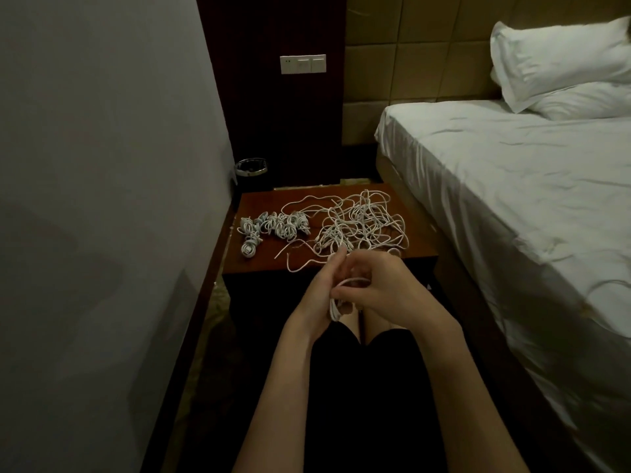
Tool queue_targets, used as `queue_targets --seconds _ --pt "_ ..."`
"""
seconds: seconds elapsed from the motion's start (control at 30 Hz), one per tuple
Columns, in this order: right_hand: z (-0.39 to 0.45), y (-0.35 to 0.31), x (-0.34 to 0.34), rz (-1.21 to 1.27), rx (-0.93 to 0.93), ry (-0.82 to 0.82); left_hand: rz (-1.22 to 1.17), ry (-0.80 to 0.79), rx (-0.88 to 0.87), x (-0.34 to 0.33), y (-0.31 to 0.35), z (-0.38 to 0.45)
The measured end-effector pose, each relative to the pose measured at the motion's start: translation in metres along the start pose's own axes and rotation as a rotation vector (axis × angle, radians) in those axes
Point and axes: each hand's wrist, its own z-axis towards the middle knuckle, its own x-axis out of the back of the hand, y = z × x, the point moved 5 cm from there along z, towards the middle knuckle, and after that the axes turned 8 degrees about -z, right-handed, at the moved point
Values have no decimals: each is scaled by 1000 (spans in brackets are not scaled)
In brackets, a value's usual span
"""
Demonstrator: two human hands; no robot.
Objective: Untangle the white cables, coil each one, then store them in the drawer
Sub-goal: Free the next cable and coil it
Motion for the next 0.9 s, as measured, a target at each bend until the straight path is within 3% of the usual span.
queue_targets --seconds 0.1,0.2,0.33,0.5,0.6,0.83,0.9 --pt "-2 7 5 -46 -54 53 -38 -87 56 -7 -3 -1" --pt "-1 10 0 -47 -73 36 -86 -74 76 -3 -4 -1" --pt "-5 12 8 164 -3 3 -202 -80 58 5 2 0" --pt "-6 7 15 185 52 121 -51 -137 46 -12 1 -5" --pt "-6 16 16 129 -10 172 -33 -259 154 -18 -5 -10" --pt "-12 25 25 328 -11 146 -45 -625 356 -31 -12 -22" --pt "-15 26 29 377 0 152 -86 -653 379 -33 -12 -23"
